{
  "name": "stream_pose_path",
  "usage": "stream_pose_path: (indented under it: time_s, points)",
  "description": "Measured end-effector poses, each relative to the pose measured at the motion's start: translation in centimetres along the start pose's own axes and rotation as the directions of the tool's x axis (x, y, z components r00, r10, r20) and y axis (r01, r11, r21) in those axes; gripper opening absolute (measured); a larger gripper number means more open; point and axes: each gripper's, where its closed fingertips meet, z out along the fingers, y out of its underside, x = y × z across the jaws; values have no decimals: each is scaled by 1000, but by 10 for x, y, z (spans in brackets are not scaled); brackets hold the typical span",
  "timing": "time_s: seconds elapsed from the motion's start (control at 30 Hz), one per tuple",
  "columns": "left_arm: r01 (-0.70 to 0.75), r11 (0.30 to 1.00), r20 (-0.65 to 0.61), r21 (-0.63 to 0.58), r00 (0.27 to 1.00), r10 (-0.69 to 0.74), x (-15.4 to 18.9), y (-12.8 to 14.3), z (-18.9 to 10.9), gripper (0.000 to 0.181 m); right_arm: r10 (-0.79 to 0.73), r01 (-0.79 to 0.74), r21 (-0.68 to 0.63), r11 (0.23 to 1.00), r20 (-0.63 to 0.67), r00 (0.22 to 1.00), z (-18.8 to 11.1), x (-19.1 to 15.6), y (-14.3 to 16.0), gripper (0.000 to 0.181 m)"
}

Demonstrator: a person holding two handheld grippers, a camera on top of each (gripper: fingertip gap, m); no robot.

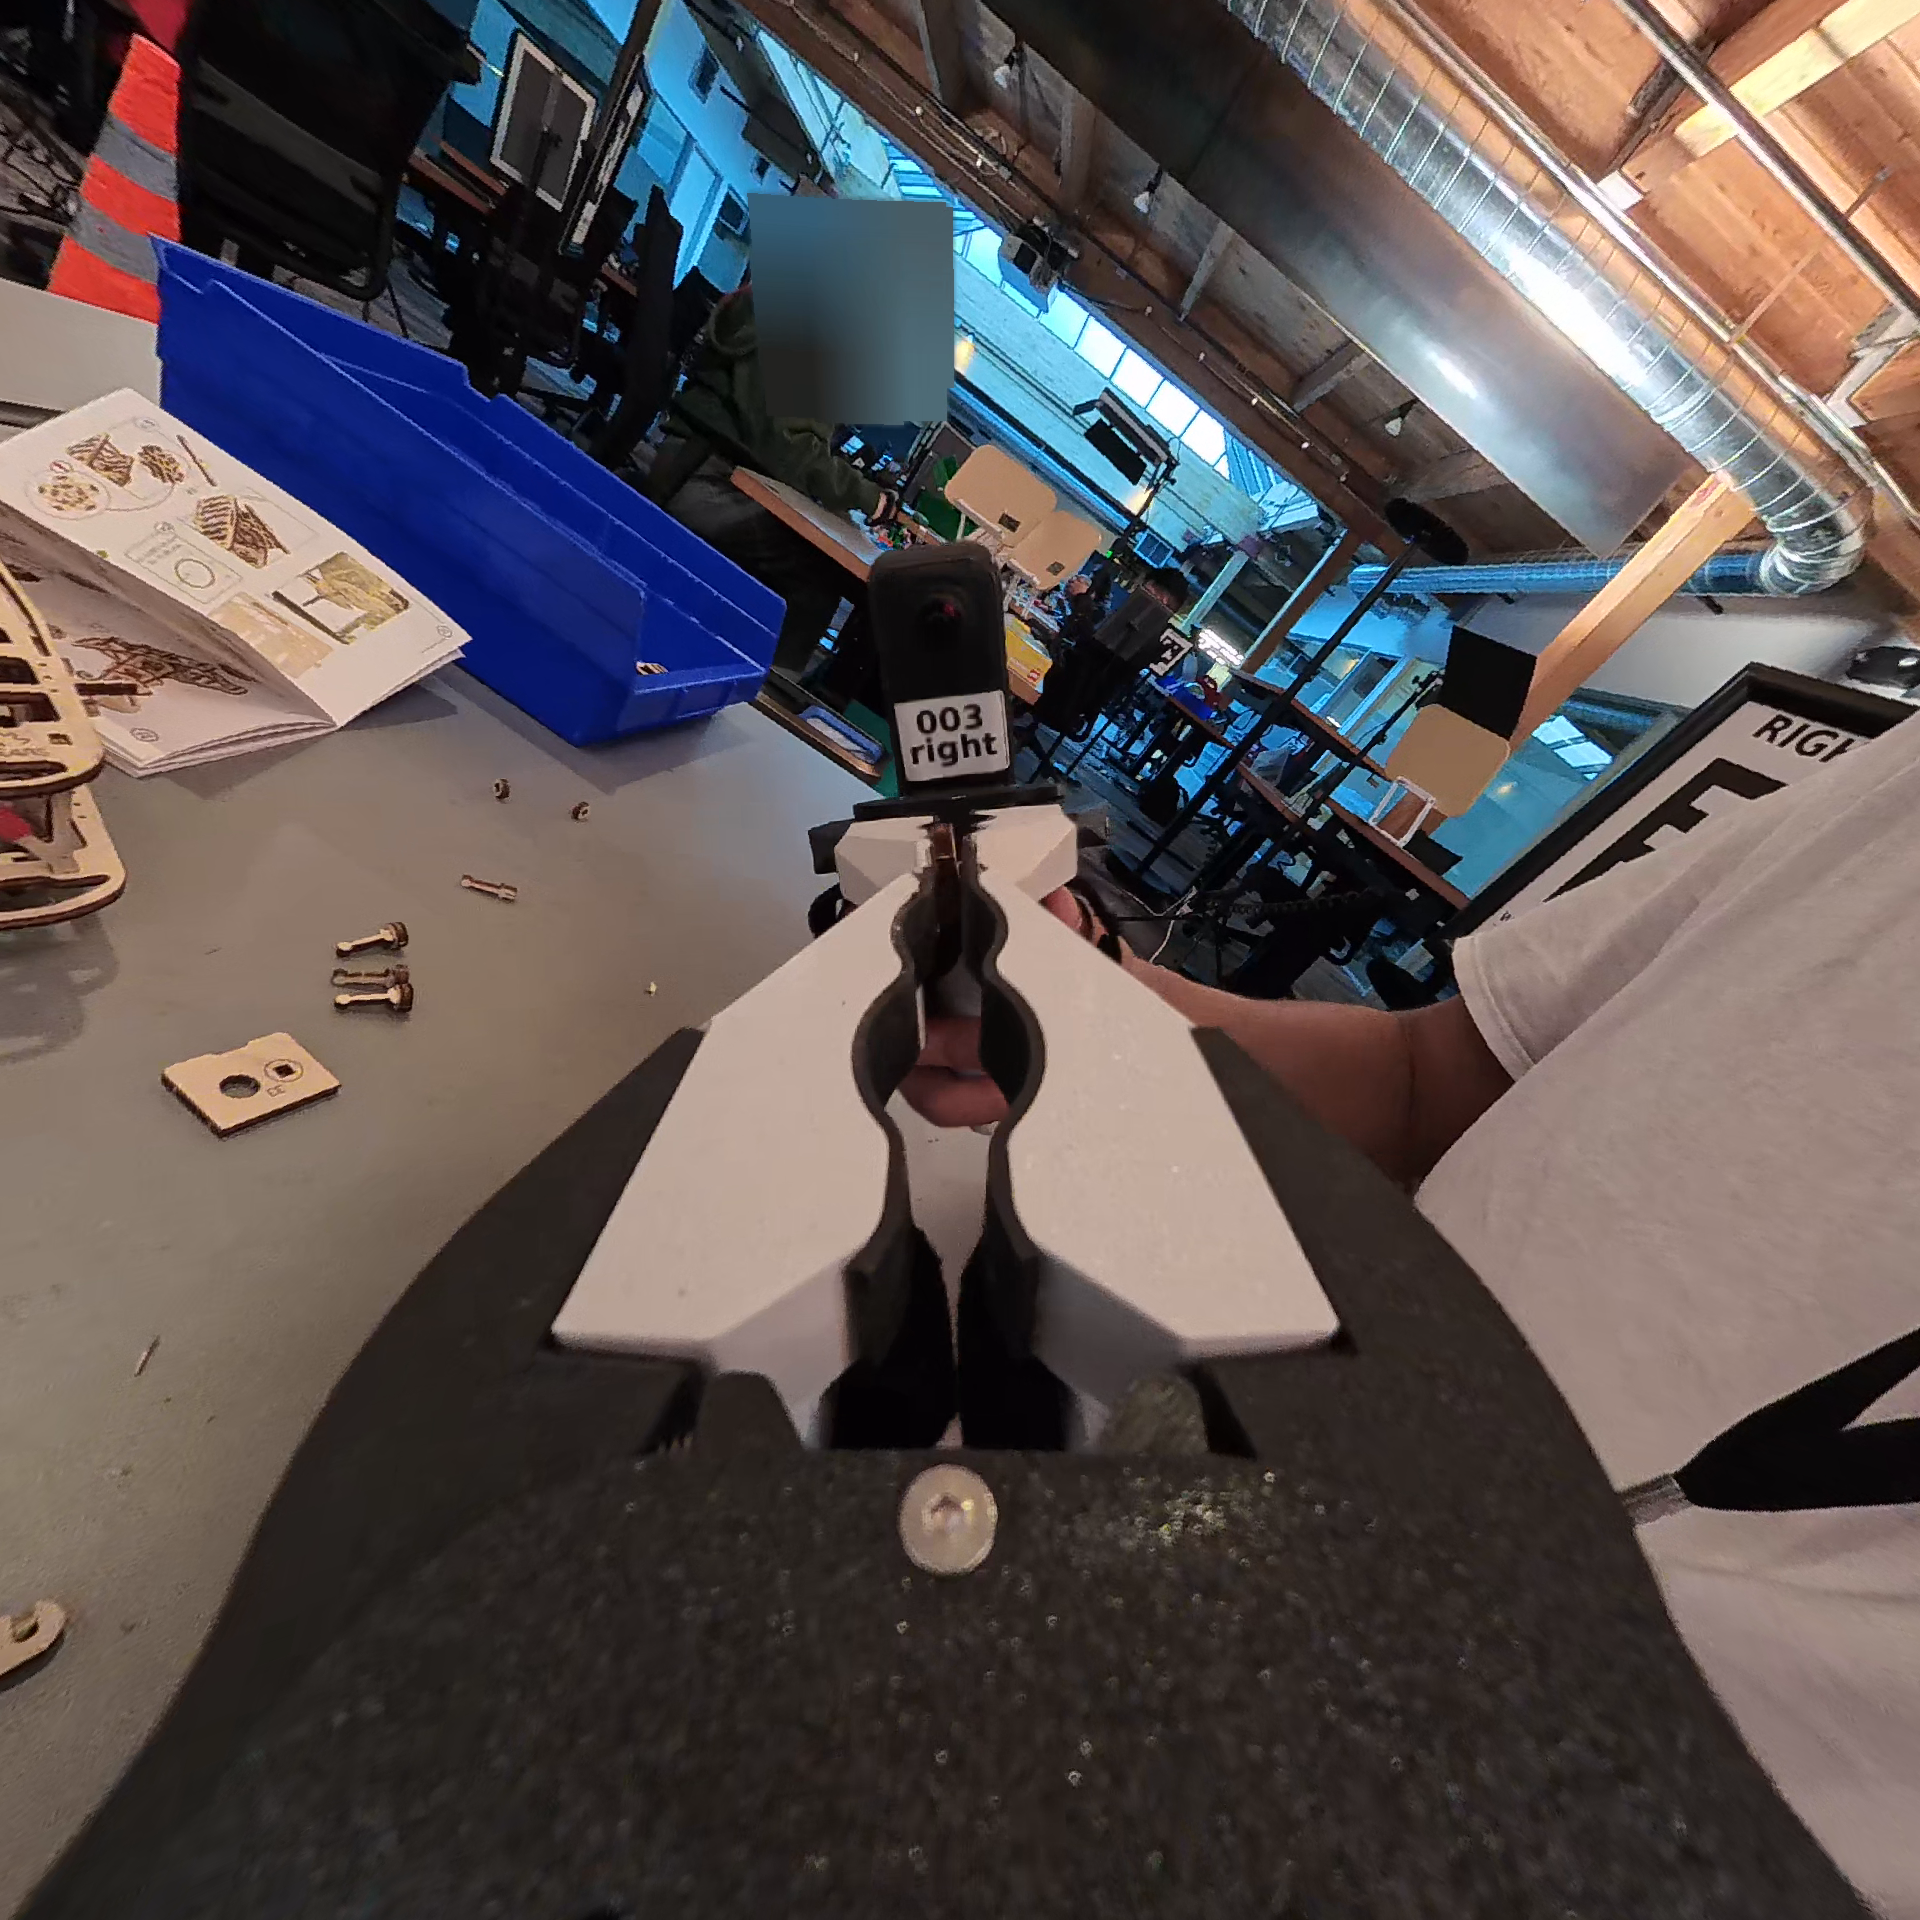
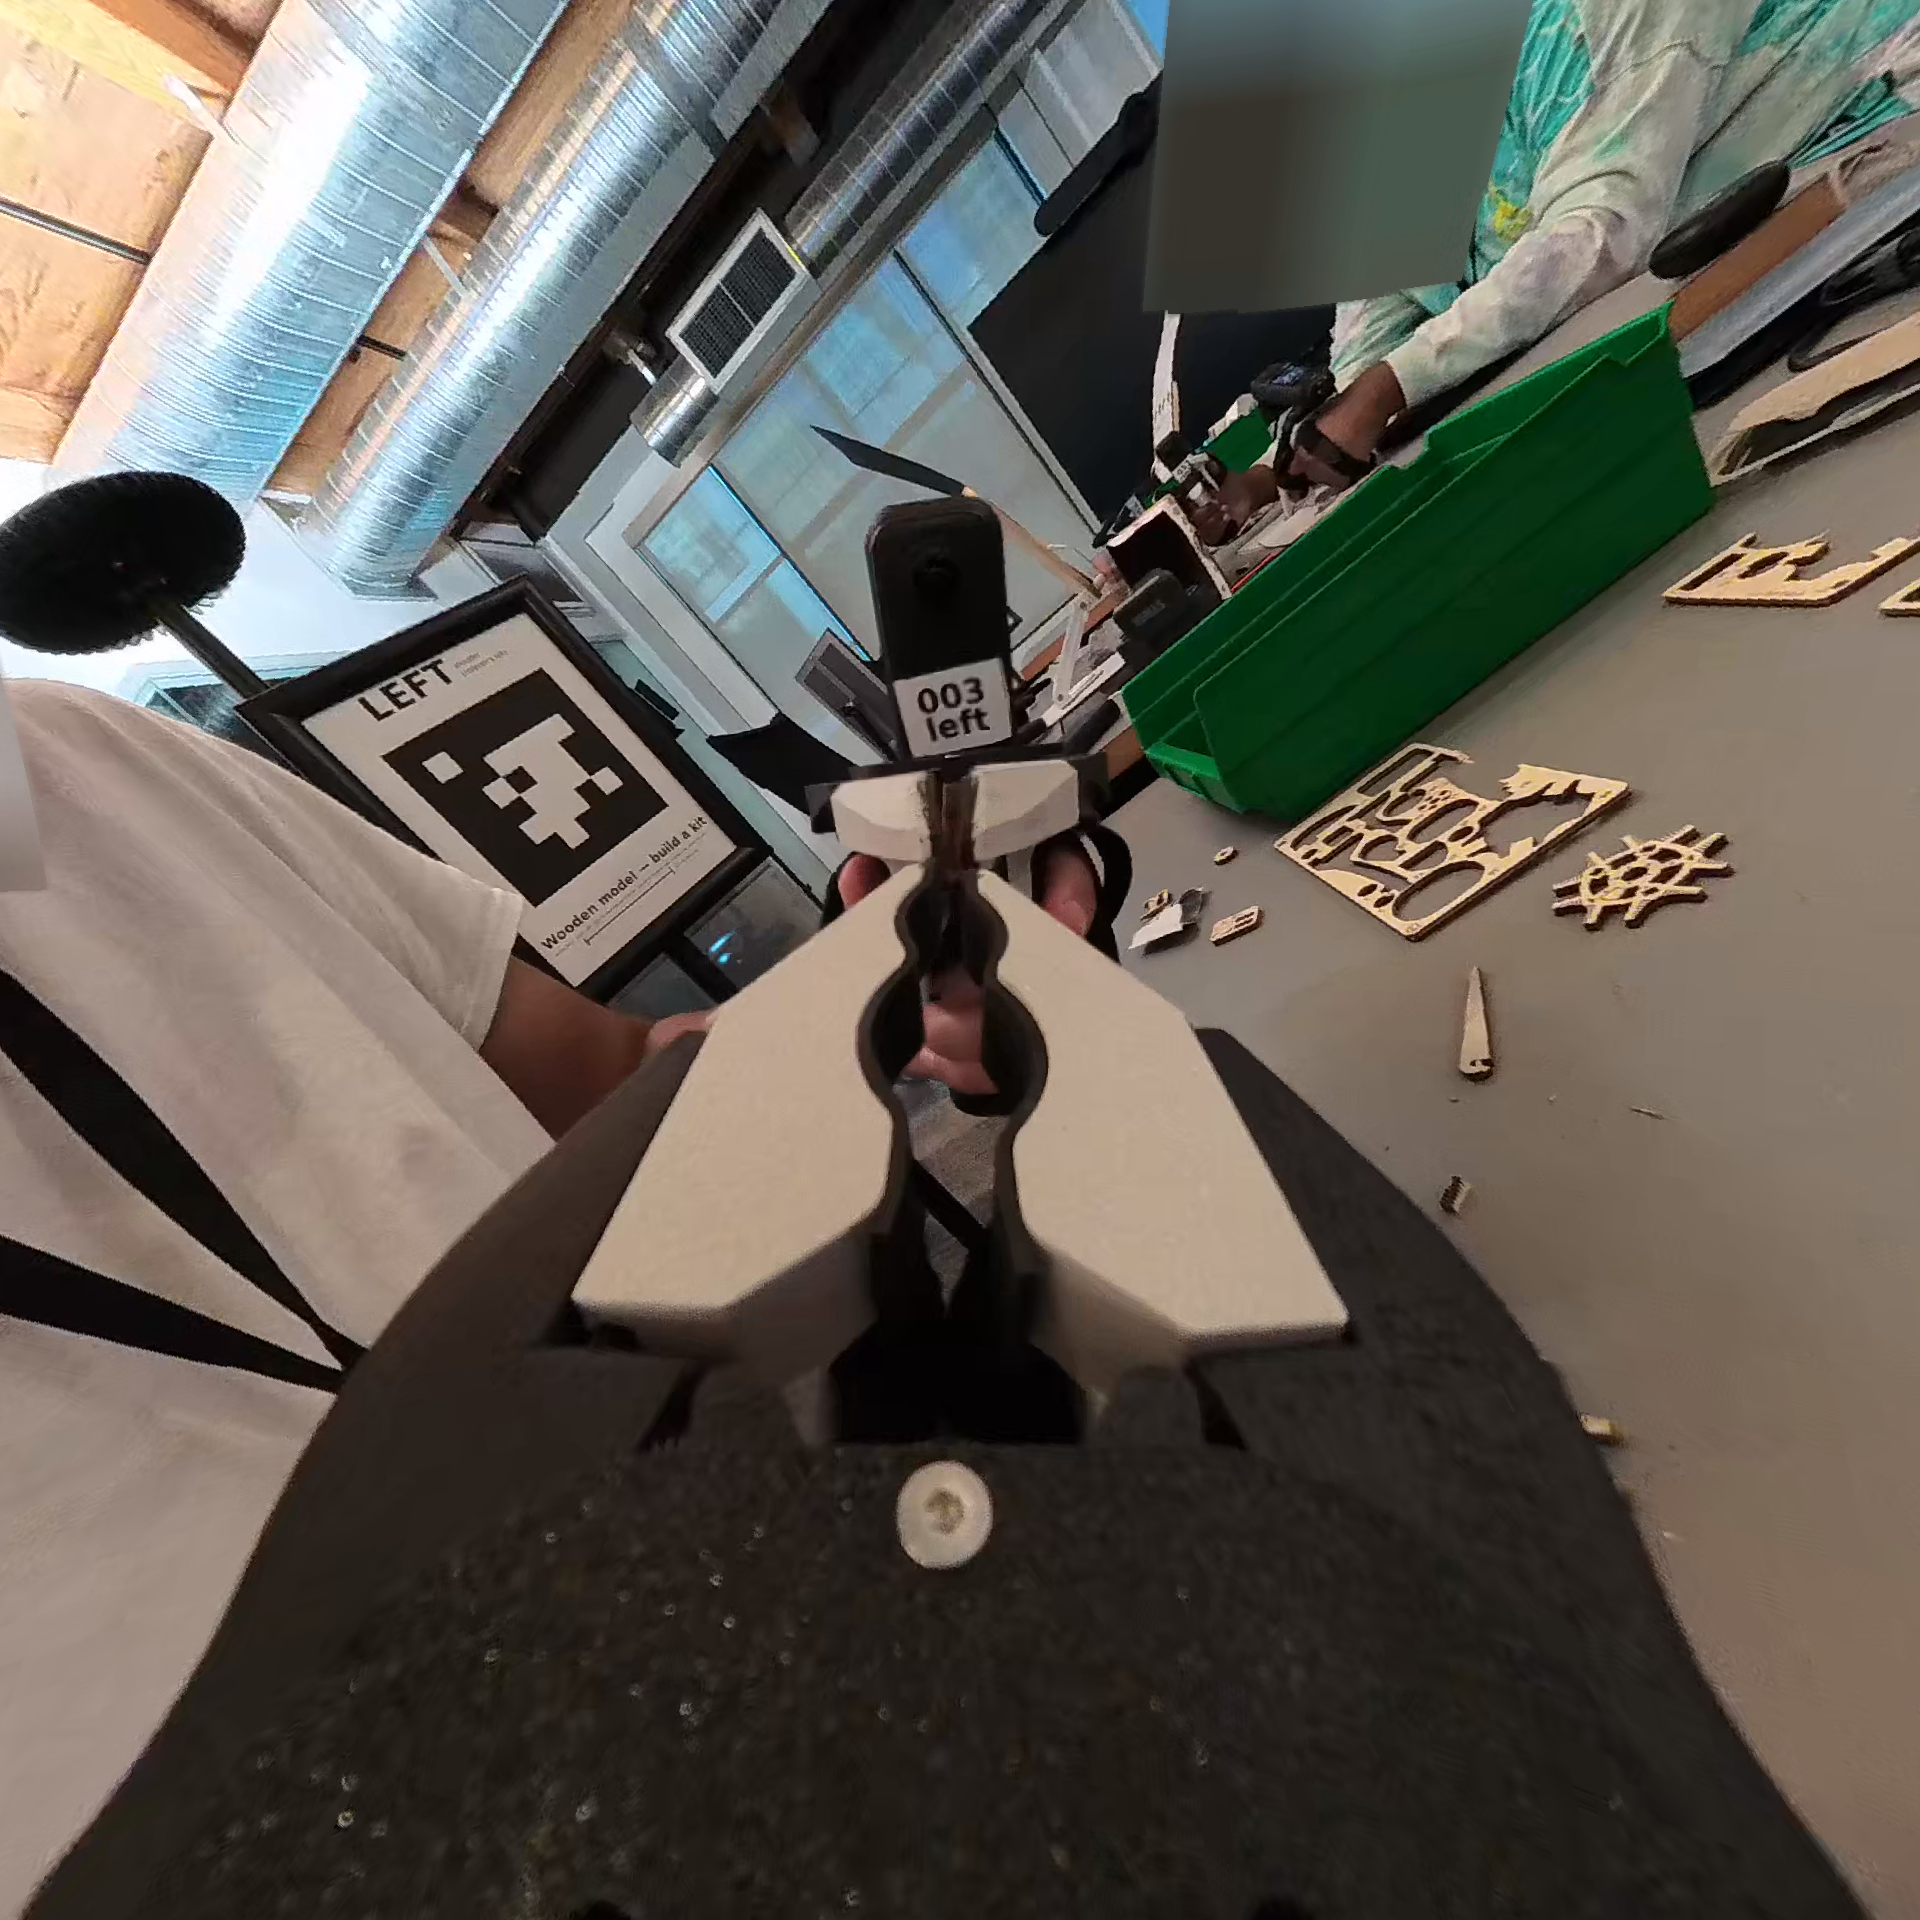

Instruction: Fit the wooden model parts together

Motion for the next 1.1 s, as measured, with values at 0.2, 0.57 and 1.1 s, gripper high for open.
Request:
stream_pose_path:
  time_s: [0.2, 0.57, 1.1]
  points:
    - [3, 1000, 8, -23, 1000, -3, -3, 4, 0, 0, -73, 71, -67, 995, -38, 997, -2, 3, 5, 3]
    - [-70, 991, -58, -113, 996, 64, 11, 16, 2, 0, -178, 176, -129, 976, -1, 984, -8, -10, 2, 8]
    - [-106, 983, -14, -152, 994, 105, 5, 22, 3, 12, -143, 141, -50, 989, -44, 989, -11, -2, -9, 1]
